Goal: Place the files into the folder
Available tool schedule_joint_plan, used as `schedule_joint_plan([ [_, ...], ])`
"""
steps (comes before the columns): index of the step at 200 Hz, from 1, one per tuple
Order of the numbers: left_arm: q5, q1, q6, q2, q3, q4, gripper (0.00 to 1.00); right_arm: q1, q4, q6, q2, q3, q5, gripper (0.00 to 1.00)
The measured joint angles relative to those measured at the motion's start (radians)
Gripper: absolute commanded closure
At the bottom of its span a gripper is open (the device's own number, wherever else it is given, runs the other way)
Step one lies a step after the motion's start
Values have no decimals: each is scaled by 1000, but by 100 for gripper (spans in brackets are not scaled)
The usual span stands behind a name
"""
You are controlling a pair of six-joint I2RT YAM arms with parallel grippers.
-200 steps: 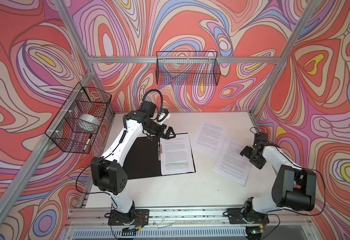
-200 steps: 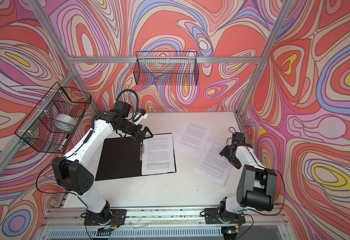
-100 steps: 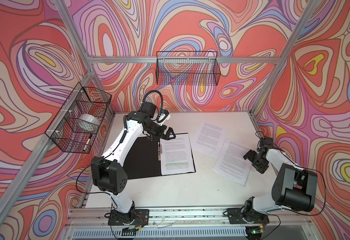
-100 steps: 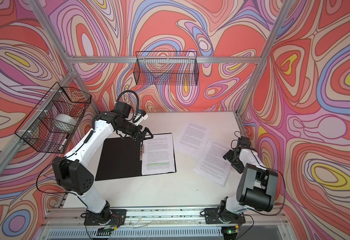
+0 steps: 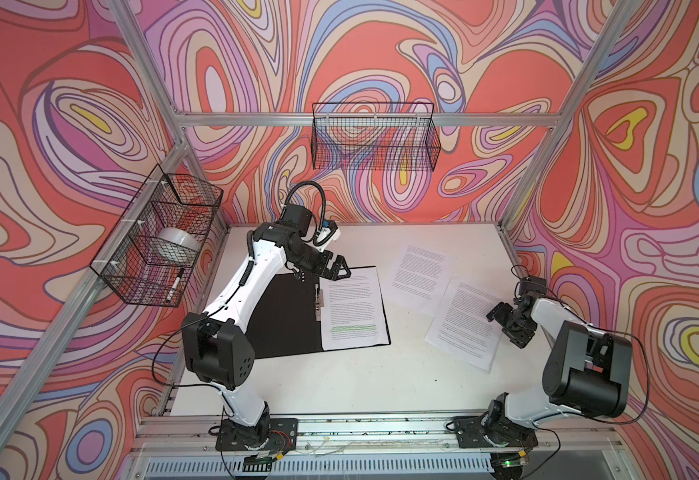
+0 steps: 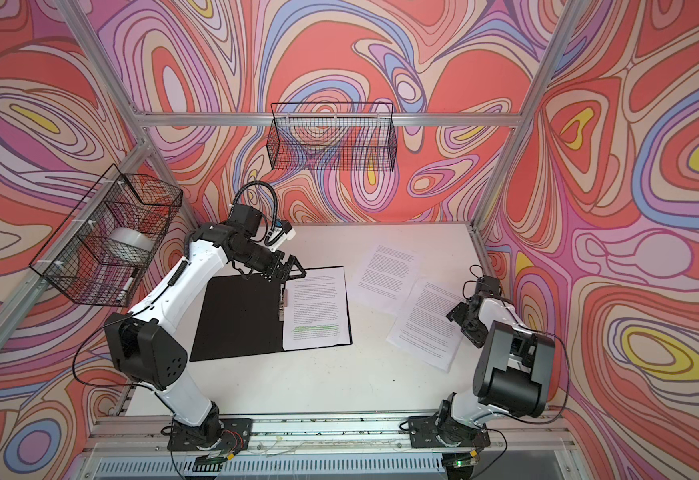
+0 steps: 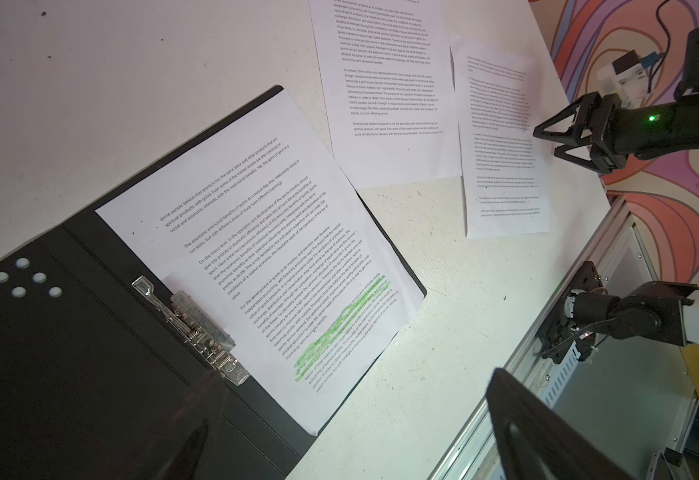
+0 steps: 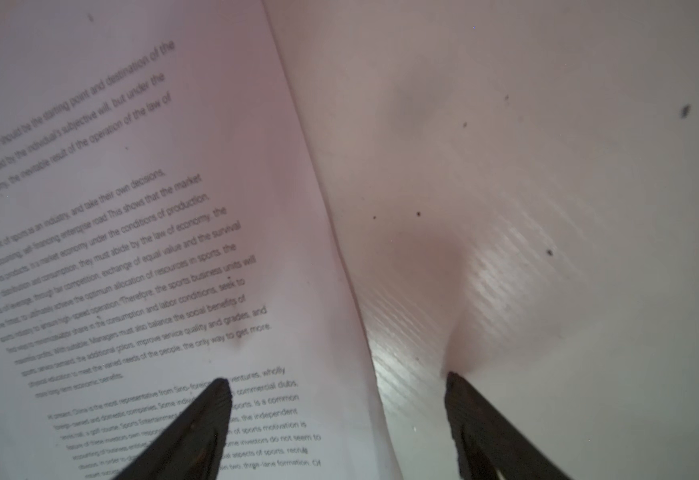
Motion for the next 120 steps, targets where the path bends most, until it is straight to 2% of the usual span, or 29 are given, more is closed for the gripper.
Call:
schedule_joint_plan([
  [120, -1, 0, -4, -11, -31, 17, 1, -5, 45, -20, 10, -16, -25, 33],
])
